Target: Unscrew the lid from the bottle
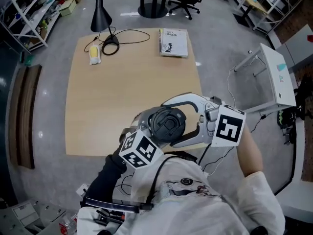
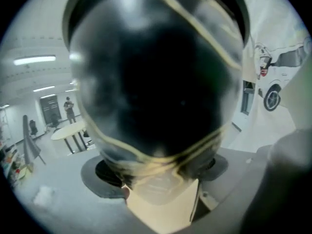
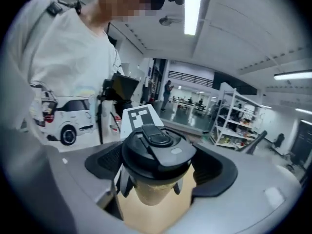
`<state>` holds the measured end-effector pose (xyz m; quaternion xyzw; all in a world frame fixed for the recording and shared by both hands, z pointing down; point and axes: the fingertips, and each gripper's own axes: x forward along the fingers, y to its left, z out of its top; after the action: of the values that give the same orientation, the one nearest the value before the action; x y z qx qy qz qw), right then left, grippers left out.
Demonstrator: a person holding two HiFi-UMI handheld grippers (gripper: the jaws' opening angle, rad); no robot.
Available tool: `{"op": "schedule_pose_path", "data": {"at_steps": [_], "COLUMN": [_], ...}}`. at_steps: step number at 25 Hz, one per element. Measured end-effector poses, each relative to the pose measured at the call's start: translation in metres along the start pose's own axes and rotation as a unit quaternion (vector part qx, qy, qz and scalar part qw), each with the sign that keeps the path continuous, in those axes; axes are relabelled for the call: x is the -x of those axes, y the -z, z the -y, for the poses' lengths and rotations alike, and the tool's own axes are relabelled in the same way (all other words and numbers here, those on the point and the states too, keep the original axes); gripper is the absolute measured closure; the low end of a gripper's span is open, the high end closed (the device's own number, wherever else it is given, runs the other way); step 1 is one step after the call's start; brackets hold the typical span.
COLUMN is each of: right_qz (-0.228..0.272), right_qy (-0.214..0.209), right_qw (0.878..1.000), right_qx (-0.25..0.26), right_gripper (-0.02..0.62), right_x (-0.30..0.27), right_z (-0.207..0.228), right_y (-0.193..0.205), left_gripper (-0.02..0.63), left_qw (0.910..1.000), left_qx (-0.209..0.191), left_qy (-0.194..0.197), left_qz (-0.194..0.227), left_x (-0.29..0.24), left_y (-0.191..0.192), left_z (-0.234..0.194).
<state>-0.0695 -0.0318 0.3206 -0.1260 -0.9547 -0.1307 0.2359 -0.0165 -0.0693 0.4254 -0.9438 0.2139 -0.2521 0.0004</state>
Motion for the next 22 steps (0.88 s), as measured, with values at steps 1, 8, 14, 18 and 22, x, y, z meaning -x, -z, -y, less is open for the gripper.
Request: {"op": "schedule_pose_path", "data": {"at_steps": [1,8,14,18,22], "right_qz": [0.0,0.079,0.141,0.048,0.076], "right_qy": [-0.037,-0.337,-0.415,-0.218,0.019], "right_qw": [0.999,0.936,0.898,0.973,0.992], "right_qx": [0.014,0.069,0.029,-0.051,-0.095], "right_gripper": [0.153,0.153,0.152,0.045,0.038], "right_x": [0.003,0.033,0.041,0.04,0.036], "right_z": [-0.007,-0.06,-0.064,-0.026,0.009], "right_y": [0.0,-0.016,-0.032,-0.004,0.0], "left_gripper": [0.21,0.209,0.209,0.209,0.209], "left_qw": [0.9994,0.9586,0.938,0.9677,0.9899], "left_qx": [-0.013,-0.074,-0.076,-0.014,0.046], "left_qy": [0.031,0.267,0.324,0.236,0.106], "left_qz": [0.004,0.067,0.095,0.089,0.081], "left_x": [-0.001,0.004,0.01,-0.007,-0.015], "left_y": [-0.002,-0.033,-0.049,-0.039,-0.032], "left_z": [0.01,0.095,0.109,0.07,0.012]}}
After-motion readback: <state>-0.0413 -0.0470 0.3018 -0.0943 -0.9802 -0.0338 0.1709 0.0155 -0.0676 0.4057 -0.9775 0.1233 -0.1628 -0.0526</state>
